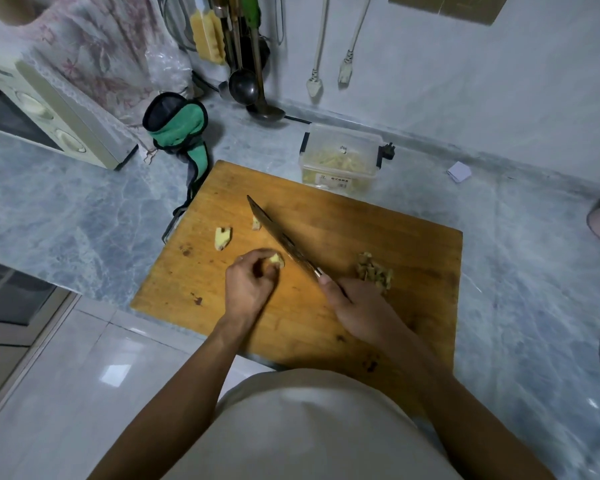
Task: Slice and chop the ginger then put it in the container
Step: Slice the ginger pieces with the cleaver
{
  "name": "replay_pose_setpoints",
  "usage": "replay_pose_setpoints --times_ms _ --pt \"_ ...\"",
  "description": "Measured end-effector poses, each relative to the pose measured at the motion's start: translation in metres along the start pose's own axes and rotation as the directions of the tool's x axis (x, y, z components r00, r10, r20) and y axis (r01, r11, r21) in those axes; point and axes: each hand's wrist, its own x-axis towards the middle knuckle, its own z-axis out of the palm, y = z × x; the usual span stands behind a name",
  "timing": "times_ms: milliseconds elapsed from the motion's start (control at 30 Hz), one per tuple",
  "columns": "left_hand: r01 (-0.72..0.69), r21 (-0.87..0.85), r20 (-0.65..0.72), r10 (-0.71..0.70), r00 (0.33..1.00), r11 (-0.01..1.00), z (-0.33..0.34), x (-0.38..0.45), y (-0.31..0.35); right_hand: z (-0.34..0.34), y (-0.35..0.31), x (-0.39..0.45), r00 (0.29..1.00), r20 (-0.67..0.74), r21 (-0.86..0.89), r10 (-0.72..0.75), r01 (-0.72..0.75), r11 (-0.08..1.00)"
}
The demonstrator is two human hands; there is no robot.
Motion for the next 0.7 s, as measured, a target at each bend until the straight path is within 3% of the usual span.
replay_pose_setpoints --times_ms 200,533,700 --pt "0.146 -0.185 -0.088 -0.164 0.983 0.972 0.005 -0.023 0.005 0.004 0.003 -0.01 1.0 -0.005 -0.027 0.004 -0.004 1.0" --pt "0.108 0.004 -0.15 -0.106 0.983 0.994 0.018 -0.044 0.015 -0.006 0.006 -0.019 0.995 0.088 -0.021 0.054 -0.053 0.998" --pt "0.224 -0.125 -0.164 -0.243 0.956 0.967 0.024 -0.049 0.022 -0.011 0.02 -0.026 0.987 0.106 0.157 0.118 -0.134 0.979"
